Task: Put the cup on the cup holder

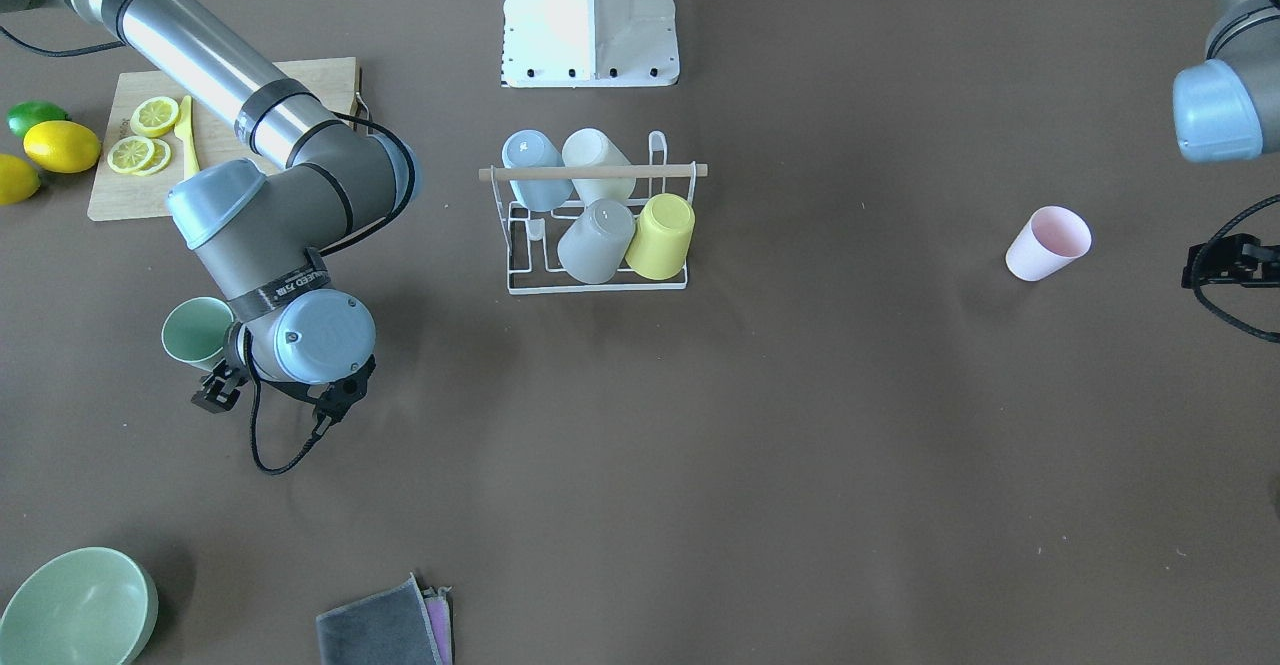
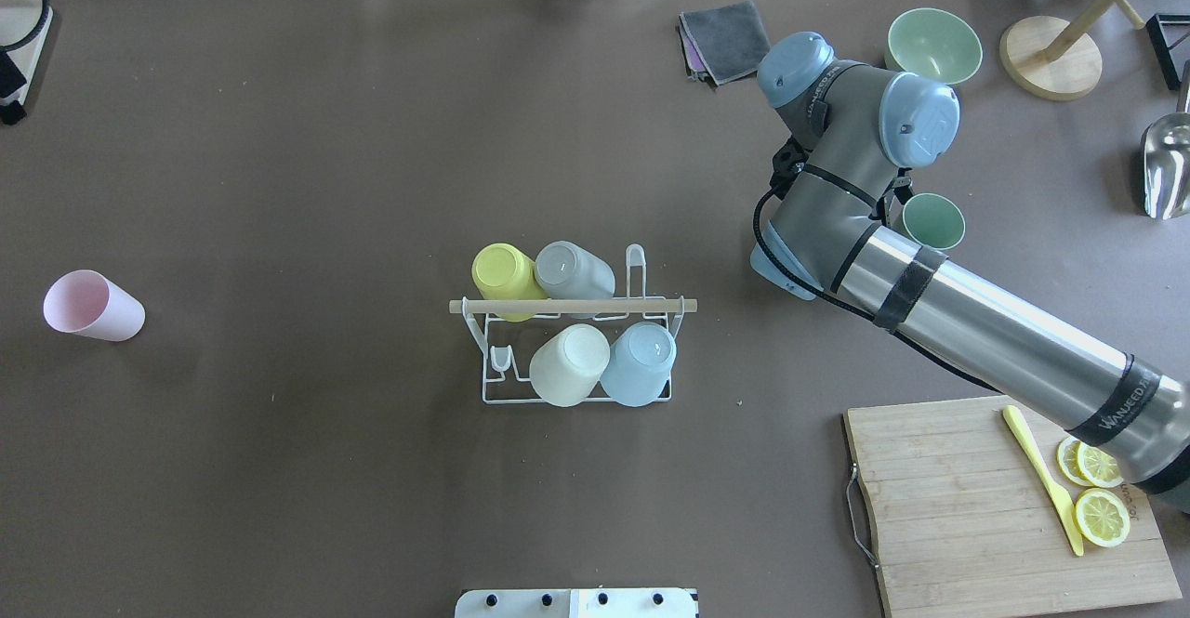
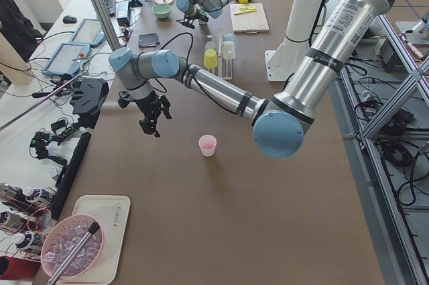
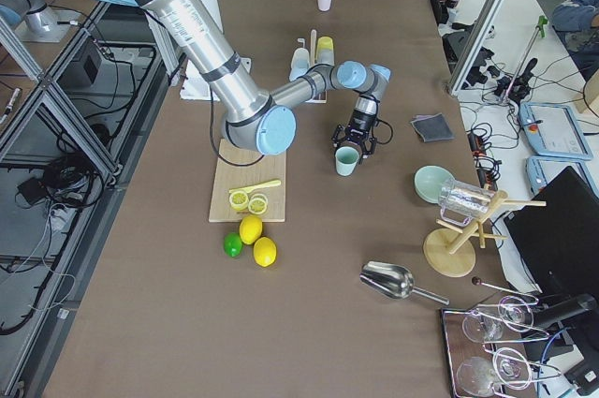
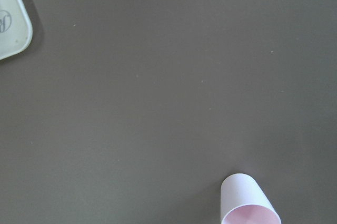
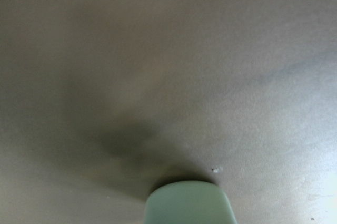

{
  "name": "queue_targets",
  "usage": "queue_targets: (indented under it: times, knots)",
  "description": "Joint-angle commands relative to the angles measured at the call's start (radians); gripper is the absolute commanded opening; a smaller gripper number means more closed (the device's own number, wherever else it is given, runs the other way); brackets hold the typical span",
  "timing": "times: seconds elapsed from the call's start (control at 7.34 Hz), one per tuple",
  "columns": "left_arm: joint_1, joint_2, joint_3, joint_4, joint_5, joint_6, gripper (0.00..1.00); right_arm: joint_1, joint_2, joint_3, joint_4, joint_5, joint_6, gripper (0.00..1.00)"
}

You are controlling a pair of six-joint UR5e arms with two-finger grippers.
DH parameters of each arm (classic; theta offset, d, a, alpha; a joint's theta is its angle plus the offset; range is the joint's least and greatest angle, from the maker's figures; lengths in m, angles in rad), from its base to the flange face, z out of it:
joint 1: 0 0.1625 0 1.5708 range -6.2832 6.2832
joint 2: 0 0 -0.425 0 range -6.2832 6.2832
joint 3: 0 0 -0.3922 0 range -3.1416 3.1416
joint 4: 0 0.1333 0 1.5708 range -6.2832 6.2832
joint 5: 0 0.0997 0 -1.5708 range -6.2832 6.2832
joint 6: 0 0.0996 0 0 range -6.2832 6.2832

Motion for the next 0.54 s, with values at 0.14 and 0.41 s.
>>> queue_targets:
  times: [0.14, 0.41]
  knots:
    - [0.010, -0.058, 0.082, 0.057, 0.000, 0.057, 0.98, -0.008, -0.009, -0.001, 0.000, -0.032, -0.039, 1.00]
    - [0.015, -0.025, 0.089, 0.134, -0.123, 0.047, 0.98, -0.014, -0.017, -0.001, 0.000, -0.035, -0.046, 1.00]
